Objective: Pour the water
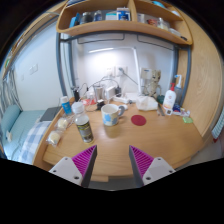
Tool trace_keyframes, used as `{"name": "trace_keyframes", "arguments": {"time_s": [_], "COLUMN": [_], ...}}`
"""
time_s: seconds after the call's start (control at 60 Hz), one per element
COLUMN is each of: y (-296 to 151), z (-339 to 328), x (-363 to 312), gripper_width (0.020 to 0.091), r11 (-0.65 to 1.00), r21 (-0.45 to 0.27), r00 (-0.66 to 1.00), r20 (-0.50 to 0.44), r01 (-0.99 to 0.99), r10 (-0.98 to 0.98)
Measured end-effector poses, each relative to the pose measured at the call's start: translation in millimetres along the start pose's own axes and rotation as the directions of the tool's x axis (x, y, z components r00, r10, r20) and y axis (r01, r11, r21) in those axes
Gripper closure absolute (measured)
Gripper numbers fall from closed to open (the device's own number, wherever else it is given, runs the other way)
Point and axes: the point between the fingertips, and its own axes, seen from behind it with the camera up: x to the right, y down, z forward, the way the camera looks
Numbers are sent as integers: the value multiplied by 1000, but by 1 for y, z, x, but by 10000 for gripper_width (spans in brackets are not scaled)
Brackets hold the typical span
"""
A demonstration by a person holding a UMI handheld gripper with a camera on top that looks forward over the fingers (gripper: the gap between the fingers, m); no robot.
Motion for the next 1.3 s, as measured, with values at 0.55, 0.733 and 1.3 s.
{"name": "trace_keyframes", "arguments": {"time_s": [0.55,0.733,1.3], "y": [-44,-59,-69], "z": [134,158,173], "x": [-113,-99,-109], "gripper_width": [465,670,832], "r11": [982,950,928], "r21": [189,312,372], "r00": [996,1000,998], "r20": [90,-14,46], "r01": [-13,6,14], "r10": [-5,-1,-34]}}
